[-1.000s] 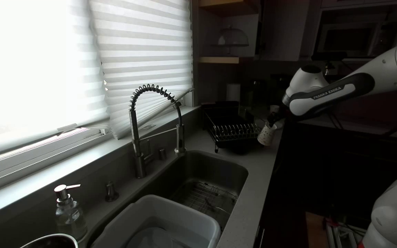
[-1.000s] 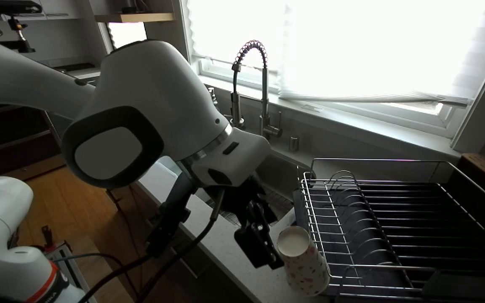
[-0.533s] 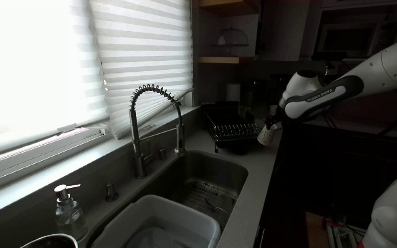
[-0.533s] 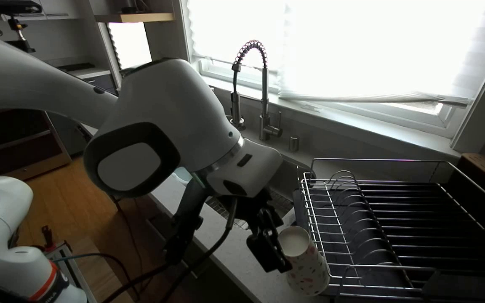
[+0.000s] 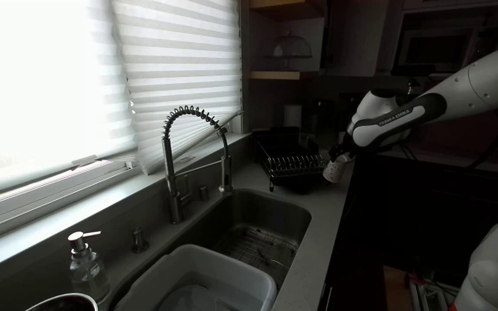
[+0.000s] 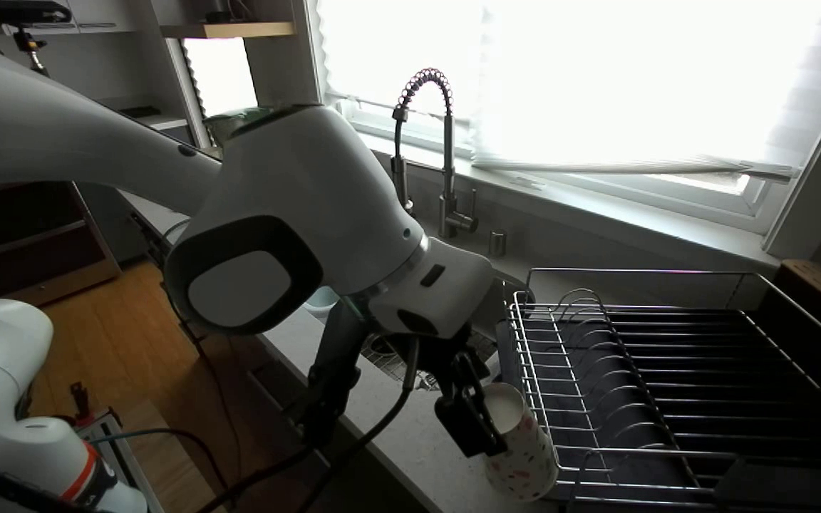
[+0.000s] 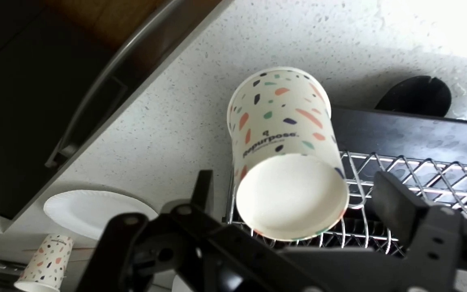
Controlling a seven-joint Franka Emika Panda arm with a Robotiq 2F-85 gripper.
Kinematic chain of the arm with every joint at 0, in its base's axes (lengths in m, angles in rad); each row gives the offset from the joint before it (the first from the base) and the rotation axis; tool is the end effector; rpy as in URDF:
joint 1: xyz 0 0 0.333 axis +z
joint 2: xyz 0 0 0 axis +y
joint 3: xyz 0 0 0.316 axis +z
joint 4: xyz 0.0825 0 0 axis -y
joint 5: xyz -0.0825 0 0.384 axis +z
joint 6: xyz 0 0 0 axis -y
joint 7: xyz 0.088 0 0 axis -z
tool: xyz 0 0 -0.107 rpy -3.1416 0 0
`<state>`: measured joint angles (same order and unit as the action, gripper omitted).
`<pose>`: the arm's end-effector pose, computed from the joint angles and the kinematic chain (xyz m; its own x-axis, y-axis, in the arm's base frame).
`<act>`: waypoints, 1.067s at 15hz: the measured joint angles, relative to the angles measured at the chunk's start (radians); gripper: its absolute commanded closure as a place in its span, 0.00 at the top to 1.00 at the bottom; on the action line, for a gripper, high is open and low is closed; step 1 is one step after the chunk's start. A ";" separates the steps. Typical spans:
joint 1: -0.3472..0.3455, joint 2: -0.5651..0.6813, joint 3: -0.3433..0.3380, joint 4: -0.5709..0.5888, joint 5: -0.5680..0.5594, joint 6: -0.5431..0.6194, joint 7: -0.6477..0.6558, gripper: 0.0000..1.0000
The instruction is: Move the cup to the left
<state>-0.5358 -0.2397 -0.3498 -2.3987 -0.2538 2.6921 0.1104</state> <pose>0.3195 -0.3869 0.4600 0.6116 -0.6130 0.5002 -0.7351 -0.6740 0.0728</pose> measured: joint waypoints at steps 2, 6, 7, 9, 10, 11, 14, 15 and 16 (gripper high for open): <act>0.007 0.012 -0.005 0.008 0.011 0.000 -0.001 0.85; 0.018 0.032 -0.014 0.021 0.017 0.000 -0.002 0.44; 0.018 0.034 -0.016 0.023 0.017 0.000 -0.003 0.41; 0.019 0.034 -0.018 0.026 0.017 0.000 -0.005 0.41; 0.020 0.035 -0.018 0.027 0.017 0.000 -0.005 0.41; 0.020 0.035 -0.018 0.029 0.017 0.000 -0.006 0.41; 0.023 0.034 -0.018 0.041 0.017 -0.002 -0.006 0.41; 0.023 0.033 -0.018 0.047 0.015 -0.004 -0.007 0.41; 0.023 0.030 -0.017 0.054 0.014 -0.007 -0.007 0.41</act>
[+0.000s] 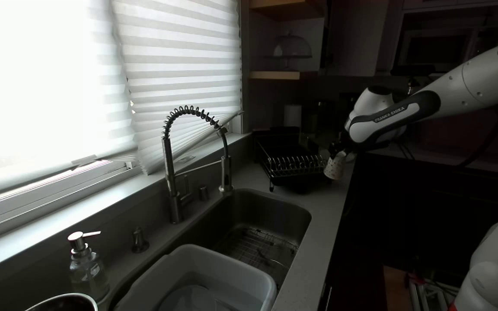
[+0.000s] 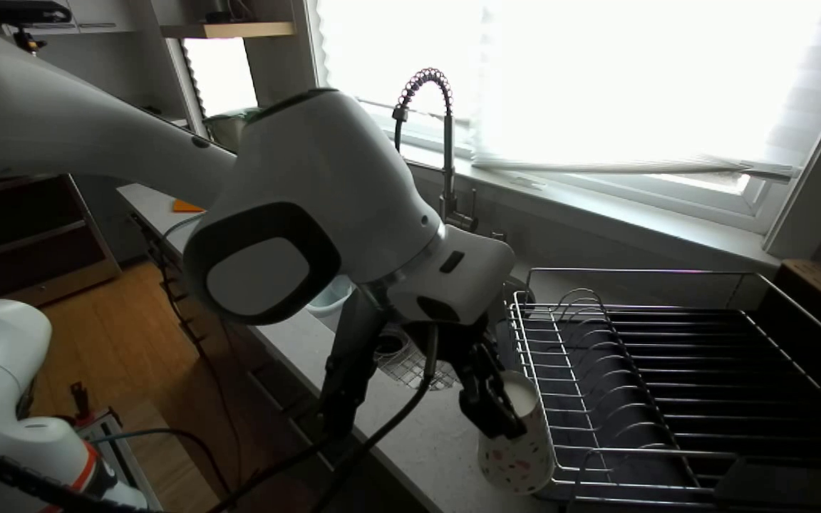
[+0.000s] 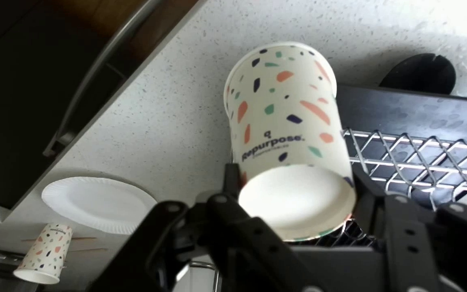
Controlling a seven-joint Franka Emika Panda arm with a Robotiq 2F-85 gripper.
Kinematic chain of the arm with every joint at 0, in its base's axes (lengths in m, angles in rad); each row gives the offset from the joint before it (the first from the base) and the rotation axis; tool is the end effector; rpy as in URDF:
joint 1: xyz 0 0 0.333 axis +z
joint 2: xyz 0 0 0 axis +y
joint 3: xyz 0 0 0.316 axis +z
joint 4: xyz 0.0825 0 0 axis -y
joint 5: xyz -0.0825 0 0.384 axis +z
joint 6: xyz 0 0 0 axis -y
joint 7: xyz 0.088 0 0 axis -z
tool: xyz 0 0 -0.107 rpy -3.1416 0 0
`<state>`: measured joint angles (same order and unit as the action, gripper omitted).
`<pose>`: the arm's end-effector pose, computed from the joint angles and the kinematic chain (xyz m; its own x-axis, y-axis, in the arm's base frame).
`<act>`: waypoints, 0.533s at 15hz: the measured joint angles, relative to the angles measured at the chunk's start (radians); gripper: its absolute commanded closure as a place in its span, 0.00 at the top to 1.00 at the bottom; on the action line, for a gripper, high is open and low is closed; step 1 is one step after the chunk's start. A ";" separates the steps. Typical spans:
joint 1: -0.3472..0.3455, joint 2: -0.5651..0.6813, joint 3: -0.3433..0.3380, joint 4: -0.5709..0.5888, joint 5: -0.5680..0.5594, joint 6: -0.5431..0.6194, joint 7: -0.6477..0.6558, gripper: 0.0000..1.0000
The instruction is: Move the cup to the left
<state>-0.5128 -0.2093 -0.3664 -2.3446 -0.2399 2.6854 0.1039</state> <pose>0.3299 -0.3967 0.4707 0.6058 -0.6068 0.5145 -0.7362 -0.6728 0.0732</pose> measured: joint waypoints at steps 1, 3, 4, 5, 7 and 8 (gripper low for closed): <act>0.000 -0.003 0.002 0.009 -0.002 -0.004 0.000 0.41; 0.001 -0.011 0.007 0.027 -0.004 -0.014 0.000 0.41; 0.001 -0.016 0.010 0.038 -0.006 -0.021 0.000 0.41; 0.001 -0.021 0.012 0.046 -0.007 -0.027 -0.001 0.41; 0.001 -0.031 0.015 0.061 -0.010 -0.045 -0.005 0.41; 0.001 -0.036 0.018 0.067 -0.014 -0.054 -0.006 0.41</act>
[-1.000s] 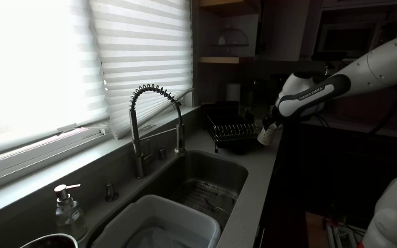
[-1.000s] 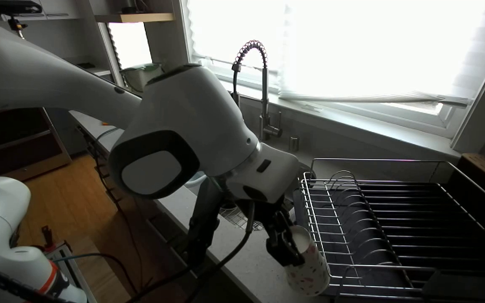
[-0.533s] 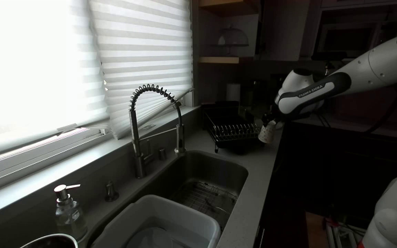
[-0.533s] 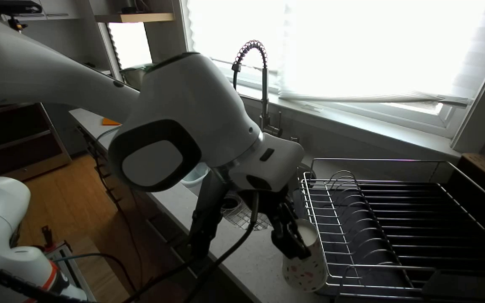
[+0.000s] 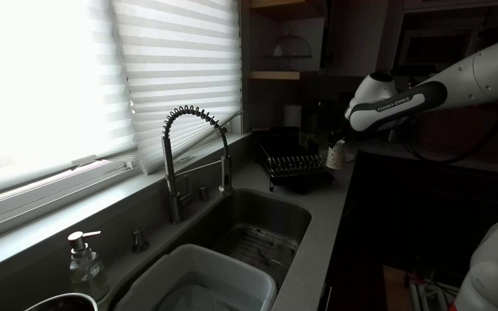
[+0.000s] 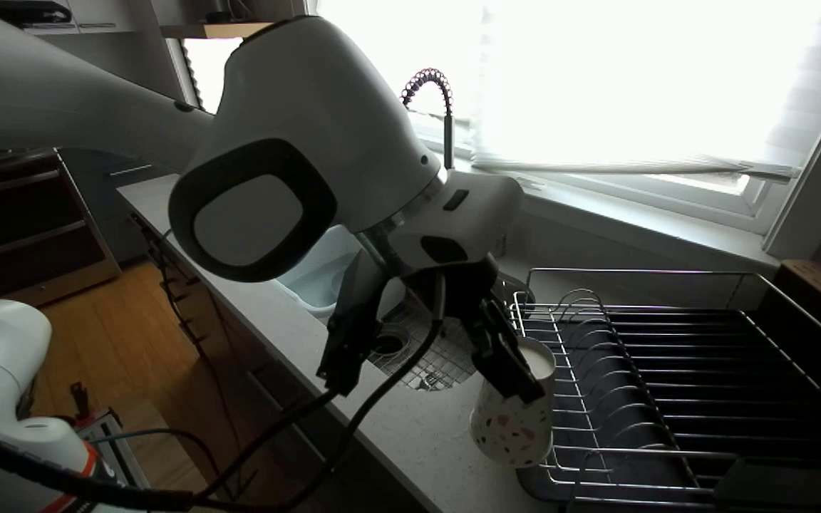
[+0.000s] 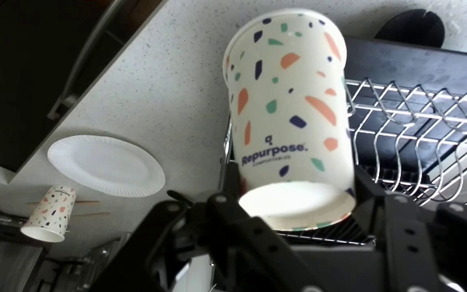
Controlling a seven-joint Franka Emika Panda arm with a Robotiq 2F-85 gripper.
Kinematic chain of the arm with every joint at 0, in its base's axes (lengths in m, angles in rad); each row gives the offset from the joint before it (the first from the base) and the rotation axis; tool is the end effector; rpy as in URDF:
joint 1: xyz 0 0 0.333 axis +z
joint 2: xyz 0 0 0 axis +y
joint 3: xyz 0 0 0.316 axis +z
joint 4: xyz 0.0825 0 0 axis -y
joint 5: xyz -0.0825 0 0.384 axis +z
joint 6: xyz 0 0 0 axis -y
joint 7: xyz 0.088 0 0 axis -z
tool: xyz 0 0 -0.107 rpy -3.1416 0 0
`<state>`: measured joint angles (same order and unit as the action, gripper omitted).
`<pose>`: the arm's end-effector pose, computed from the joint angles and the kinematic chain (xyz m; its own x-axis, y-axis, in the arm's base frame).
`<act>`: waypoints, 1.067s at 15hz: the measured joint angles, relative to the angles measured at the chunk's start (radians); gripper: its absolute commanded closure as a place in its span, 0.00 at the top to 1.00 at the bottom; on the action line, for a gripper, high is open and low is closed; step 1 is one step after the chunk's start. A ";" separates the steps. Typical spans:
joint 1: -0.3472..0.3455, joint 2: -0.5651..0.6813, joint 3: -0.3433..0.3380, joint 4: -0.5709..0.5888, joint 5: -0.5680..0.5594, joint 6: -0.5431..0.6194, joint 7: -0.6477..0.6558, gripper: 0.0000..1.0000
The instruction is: Move the cup to the left
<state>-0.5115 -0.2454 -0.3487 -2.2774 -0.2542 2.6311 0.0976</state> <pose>0.3356 -0.3962 0.5156 0.6051 -0.5709 0.5549 -0.7254 -0.6825 0.0888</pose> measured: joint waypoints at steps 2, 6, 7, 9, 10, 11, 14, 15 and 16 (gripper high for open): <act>0.000 -0.015 0.007 0.007 -0.015 -0.010 0.000 0.41; 0.011 -0.059 0.044 0.030 -0.033 -0.010 0.000 0.41; 0.017 -0.071 0.055 0.034 -0.033 -0.010 0.000 0.41; 0.034 -0.090 0.073 0.040 -0.033 -0.010 0.000 0.41; 0.046 -0.098 0.081 0.041 -0.032 -0.010 0.000 0.41; 0.060 -0.103 0.087 0.041 -0.029 -0.009 -0.001 0.41; 0.106 -0.102 0.095 0.033 -0.016 -0.003 -0.002 0.41; 0.118 -0.099 0.095 0.024 -0.012 0.005 -0.003 0.41; 0.127 -0.096 0.095 0.013 -0.010 0.013 -0.003 0.41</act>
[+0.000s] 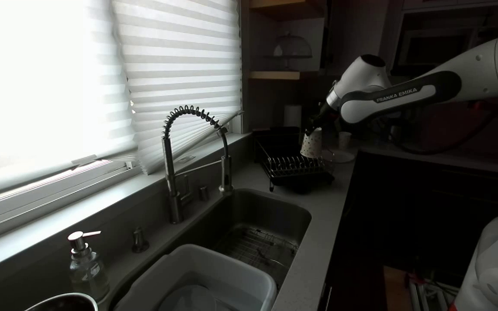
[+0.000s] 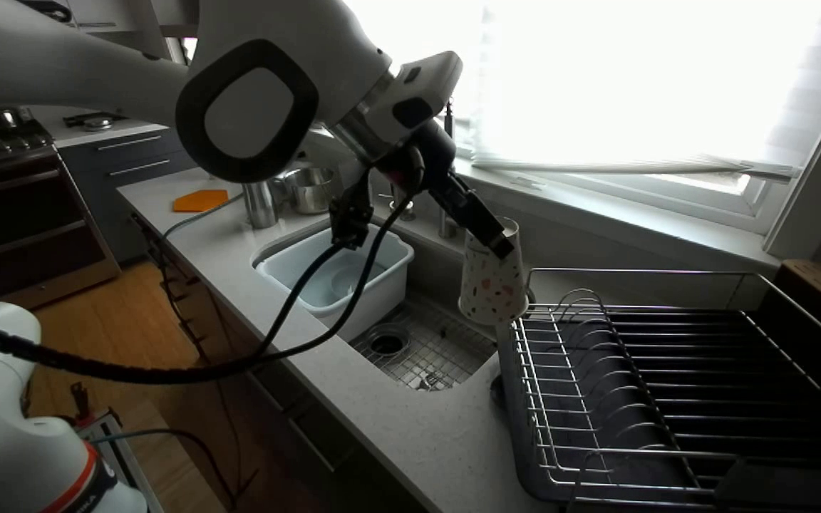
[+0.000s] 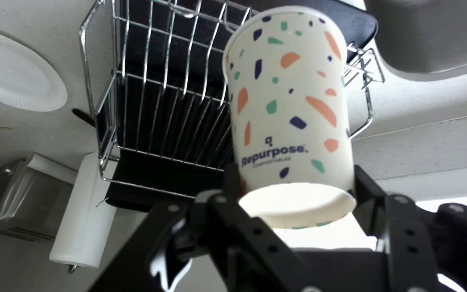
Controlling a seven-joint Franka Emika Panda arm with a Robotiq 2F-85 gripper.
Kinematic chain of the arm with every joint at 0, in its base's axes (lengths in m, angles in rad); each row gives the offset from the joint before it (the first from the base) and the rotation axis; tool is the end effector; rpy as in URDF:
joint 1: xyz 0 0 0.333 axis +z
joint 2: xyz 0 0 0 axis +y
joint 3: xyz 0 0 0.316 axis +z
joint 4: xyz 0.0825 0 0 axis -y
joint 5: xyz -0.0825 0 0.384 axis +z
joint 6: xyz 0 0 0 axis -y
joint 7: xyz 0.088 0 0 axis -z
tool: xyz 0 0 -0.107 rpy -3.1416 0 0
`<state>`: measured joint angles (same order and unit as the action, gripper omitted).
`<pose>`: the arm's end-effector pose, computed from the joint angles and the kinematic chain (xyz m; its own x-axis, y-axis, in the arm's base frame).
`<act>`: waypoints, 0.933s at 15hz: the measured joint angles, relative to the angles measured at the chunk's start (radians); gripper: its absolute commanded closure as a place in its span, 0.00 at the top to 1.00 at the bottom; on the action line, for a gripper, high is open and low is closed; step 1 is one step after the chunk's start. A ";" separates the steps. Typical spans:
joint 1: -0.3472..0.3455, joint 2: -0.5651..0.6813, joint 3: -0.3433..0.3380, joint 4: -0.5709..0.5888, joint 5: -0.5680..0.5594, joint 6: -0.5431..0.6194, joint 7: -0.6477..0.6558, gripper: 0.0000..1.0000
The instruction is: Move the cup to the left
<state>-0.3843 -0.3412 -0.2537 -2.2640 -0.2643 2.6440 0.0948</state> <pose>0.3977 -0.3030 0.5750 0.6587 -0.3725 0.6537 -0.5637 -0.8198 0.1009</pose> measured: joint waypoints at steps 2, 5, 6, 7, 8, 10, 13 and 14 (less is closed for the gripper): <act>0.012 0.007 0.000 -0.021 0.001 0.005 -0.002 0.41; 0.015 0.014 -0.001 -0.047 0.001 0.009 -0.015 0.41; 0.015 0.017 -0.004 -0.054 0.002 0.017 -0.023 0.41; 0.016 0.020 -0.007 -0.059 0.005 0.028 -0.032 0.41; 0.017 0.023 -0.012 -0.064 0.015 0.042 -0.045 0.41; 0.027 0.028 -0.025 -0.072 0.050 0.067 -0.074 0.41; 0.046 0.033 -0.039 -0.075 0.106 0.092 -0.112 0.41; 0.051 0.033 -0.044 -0.076 0.120 0.096 -0.125 0.41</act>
<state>-0.3329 -0.3078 -0.2978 -2.3396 -0.1439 2.7397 -0.0299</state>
